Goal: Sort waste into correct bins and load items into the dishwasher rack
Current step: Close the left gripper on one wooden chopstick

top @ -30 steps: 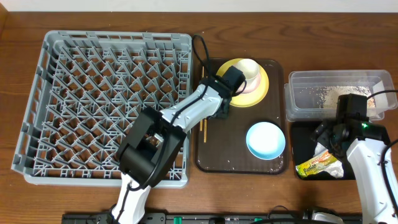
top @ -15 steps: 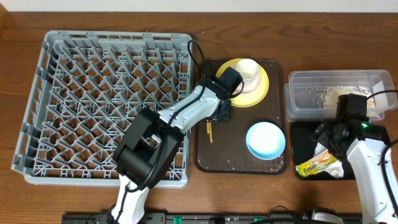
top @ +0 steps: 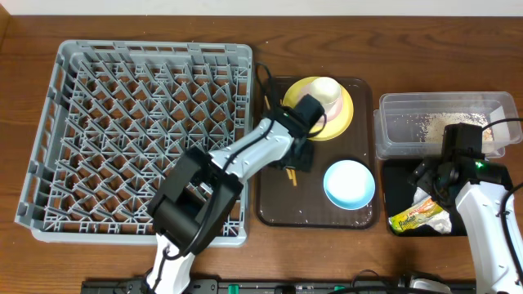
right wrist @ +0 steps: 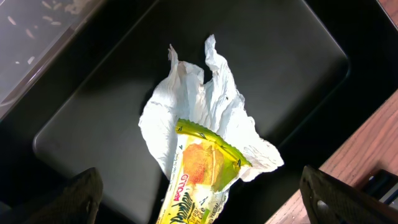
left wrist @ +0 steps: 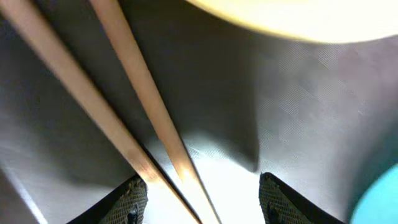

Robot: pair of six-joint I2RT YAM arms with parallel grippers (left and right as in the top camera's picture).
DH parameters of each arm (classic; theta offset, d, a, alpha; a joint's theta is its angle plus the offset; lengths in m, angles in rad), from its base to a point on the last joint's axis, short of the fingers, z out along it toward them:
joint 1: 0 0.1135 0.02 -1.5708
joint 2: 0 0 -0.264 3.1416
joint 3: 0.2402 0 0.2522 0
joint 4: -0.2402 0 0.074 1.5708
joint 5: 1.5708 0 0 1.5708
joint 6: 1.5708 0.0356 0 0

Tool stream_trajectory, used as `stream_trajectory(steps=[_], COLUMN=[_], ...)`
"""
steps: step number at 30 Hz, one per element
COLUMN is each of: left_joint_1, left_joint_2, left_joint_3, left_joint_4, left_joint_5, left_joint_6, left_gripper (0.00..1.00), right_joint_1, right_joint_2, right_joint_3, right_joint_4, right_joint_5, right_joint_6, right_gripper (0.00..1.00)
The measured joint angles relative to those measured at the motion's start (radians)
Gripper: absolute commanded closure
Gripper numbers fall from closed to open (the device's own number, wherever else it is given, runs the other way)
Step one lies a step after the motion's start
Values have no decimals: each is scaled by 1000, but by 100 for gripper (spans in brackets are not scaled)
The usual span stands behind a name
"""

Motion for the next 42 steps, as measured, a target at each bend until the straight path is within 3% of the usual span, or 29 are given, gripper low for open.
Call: stream_trajectory(steps=[12, 17, 30, 42], left_joint_1=[-9, -9, -9, -9], left_joint_2=[-97, -126, -125, -97], left_joint_3=[-25, -25, -76, -79], left_joint_4=[-33, -32, 73, 118], left_joint_5=[-196, -257, -286, -315], left_joint_6=[-61, -145, -295, -326], left_gripper=[41, 56, 63, 65], right_joint_1=[0, 0, 0, 0], right_joint_2=[0, 0, 0, 0], right_joint_3=[0, 0, 0, 0], right_joint_4=[0, 0, 0, 0], right_joint_5=[0, 0, 0, 0], right_joint_6=[0, 0, 0, 0], right_gripper=[1, 1, 1, 1])
